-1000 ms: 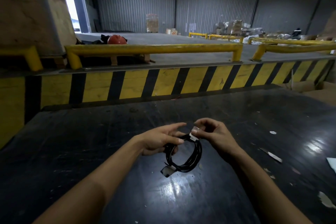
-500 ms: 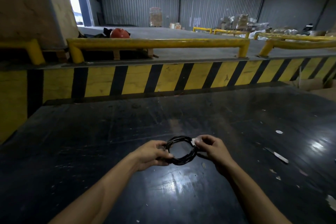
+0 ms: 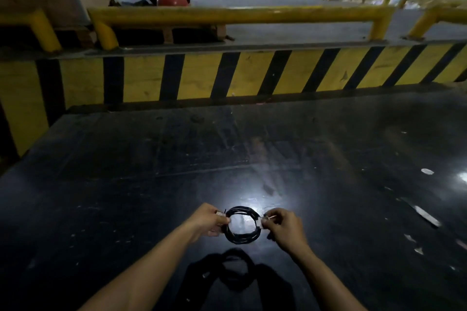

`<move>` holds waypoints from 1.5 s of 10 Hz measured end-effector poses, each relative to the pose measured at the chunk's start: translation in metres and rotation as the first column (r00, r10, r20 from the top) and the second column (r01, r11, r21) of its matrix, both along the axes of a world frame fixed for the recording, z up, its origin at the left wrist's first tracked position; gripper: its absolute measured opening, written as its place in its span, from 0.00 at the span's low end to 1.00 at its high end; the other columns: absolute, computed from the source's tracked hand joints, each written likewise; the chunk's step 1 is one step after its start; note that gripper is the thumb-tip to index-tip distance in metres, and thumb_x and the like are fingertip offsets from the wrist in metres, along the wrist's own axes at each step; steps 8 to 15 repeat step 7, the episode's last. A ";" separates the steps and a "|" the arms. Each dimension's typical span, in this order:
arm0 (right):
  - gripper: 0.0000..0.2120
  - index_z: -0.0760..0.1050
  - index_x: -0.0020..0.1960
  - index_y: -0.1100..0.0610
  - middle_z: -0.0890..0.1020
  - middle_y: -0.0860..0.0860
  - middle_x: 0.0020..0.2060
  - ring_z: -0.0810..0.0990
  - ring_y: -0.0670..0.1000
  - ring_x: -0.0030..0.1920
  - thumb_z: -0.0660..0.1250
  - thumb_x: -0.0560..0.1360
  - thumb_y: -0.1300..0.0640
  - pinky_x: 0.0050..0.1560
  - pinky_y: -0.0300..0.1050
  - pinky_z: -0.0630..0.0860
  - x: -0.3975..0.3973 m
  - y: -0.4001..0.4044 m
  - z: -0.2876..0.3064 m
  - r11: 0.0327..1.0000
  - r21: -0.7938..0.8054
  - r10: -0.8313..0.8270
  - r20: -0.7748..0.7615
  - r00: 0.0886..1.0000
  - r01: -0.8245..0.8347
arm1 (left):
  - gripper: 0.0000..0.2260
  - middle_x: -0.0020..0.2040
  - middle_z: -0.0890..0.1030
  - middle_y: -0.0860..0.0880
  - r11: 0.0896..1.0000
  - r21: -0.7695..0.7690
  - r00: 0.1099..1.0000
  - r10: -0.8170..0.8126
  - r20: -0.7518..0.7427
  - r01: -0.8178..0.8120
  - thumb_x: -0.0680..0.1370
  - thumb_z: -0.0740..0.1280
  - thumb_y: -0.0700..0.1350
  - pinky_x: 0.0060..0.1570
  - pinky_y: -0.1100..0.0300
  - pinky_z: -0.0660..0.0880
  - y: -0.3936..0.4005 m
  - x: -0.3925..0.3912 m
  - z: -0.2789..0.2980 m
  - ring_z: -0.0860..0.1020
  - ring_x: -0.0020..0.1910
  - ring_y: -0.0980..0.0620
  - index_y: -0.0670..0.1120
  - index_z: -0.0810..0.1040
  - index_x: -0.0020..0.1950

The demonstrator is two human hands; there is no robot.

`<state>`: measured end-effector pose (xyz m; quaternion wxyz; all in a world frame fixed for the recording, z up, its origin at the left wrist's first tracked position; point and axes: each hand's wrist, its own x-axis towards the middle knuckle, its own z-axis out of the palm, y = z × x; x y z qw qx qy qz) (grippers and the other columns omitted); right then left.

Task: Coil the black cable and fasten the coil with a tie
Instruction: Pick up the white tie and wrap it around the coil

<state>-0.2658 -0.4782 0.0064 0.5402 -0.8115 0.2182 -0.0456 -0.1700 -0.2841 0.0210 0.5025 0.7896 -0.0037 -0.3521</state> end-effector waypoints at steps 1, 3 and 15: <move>0.01 0.78 0.44 0.59 0.83 0.53 0.33 0.81 0.49 0.28 0.68 0.73 0.62 0.31 0.37 0.75 0.015 0.003 -0.035 0.999 0.038 -0.008 -0.062 0.998 0.010 | 0.05 0.34 0.79 0.45 0.998 0.052 0.997 0.050 -0.067 -0.046 0.74 0.70 0.38 0.34 0.63 0.74 0.004 0.004 -0.024 0.78 0.29 0.54 0.43 0.77 0.39; 0.03 0.79 0.46 0.58 0.81 0.49 0.36 0.78 0.44 0.36 0.69 0.74 0.60 0.32 0.25 0.70 0.050 0.012 -0.069 1.000 -0.002 0.023 -0.096 0.995 -0.023 | 0.06 0.33 0.77 0.47 0.974 0.203 0.995 0.102 0.005 -0.101 0.73 0.71 0.39 0.30 0.66 0.71 0.013 0.018 -0.056 0.75 0.32 0.54 0.44 0.78 0.36; 0.12 0.76 0.54 0.61 0.83 0.56 0.46 0.82 0.56 0.46 0.71 0.73 0.57 0.48 0.47 0.77 0.051 -0.003 -0.064 0.996 0.082 -0.004 -0.189 0.982 0.020 | 0.09 0.40 0.80 0.42 0.937 0.015 0.936 0.347 0.061 -0.348 0.74 0.70 0.39 0.29 0.67 0.71 0.031 0.003 -0.075 0.76 0.33 0.53 0.37 0.77 0.52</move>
